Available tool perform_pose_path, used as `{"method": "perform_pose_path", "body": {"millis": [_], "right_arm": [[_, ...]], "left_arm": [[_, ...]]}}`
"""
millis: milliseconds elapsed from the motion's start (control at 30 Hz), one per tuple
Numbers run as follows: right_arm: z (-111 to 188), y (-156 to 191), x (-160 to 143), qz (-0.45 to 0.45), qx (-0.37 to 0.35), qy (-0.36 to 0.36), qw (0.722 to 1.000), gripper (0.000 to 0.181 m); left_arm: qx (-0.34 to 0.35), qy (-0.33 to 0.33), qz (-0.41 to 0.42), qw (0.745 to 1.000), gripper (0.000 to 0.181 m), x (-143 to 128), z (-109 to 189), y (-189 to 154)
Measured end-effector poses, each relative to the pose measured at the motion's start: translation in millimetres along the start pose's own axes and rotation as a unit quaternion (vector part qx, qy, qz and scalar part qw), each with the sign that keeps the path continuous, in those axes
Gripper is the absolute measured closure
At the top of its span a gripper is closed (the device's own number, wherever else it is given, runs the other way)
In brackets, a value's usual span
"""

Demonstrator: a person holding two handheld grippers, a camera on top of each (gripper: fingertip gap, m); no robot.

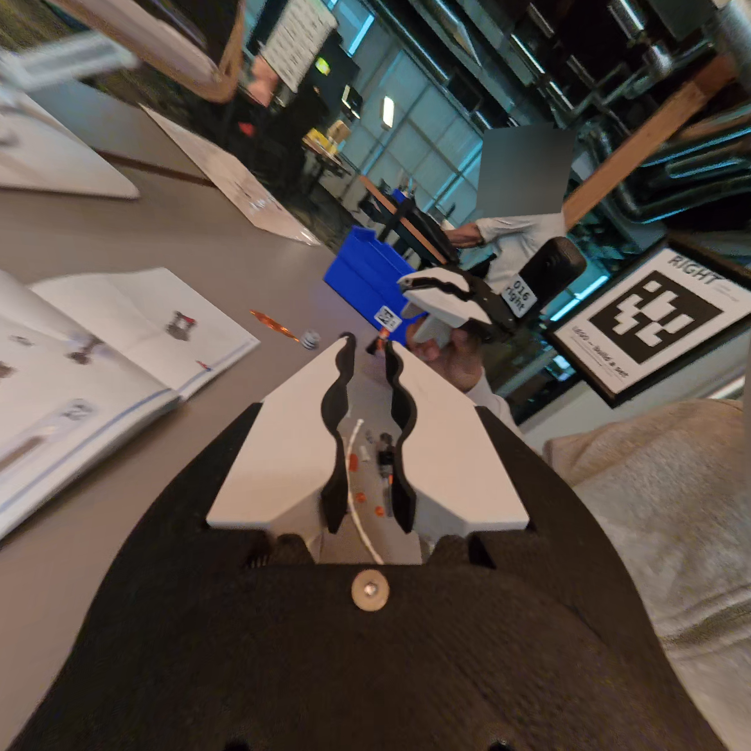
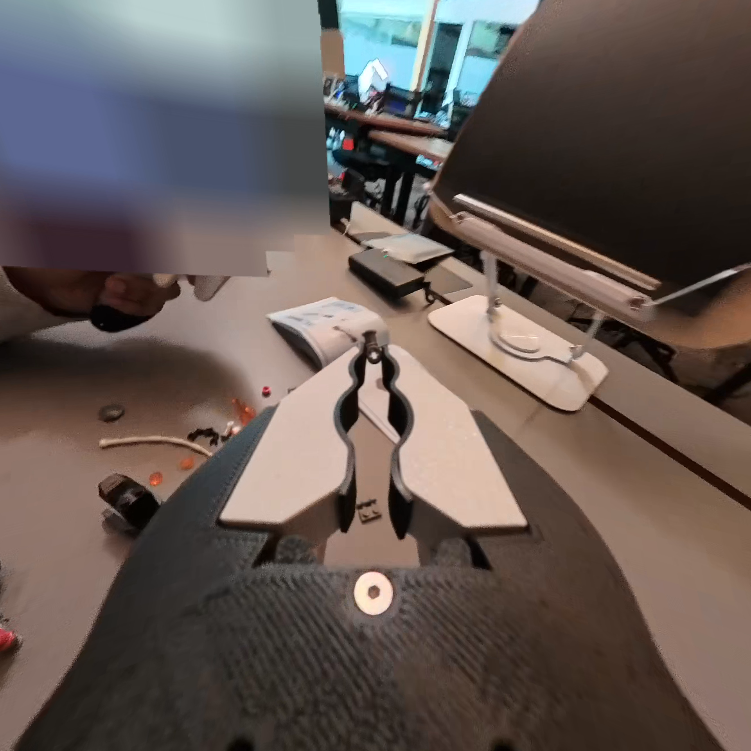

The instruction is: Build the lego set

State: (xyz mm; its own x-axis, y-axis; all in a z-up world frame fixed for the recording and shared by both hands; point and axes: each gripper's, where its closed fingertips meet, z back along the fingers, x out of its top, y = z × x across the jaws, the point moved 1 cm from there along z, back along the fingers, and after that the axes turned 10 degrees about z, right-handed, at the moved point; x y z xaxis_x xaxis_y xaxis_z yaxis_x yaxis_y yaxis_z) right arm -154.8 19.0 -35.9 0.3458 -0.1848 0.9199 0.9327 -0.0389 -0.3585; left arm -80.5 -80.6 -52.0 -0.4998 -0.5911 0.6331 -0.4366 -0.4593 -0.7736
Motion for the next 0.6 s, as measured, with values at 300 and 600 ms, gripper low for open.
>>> {"method": "perform_pose_path", "body": {"millis": [300,600], "right_arm": [[32,-36,10,-0.074,-0.059,-0.068,0.993,0.177],[76,-73,14,-0.050,-0.173,-0.106,0.978,0.176]], "left_arm": [[0.093,0.022,-0.073,0.993,0.171,1,15,23],[0.124,0.071,-0.120,0.983,0.173,-16,6,28]]}}
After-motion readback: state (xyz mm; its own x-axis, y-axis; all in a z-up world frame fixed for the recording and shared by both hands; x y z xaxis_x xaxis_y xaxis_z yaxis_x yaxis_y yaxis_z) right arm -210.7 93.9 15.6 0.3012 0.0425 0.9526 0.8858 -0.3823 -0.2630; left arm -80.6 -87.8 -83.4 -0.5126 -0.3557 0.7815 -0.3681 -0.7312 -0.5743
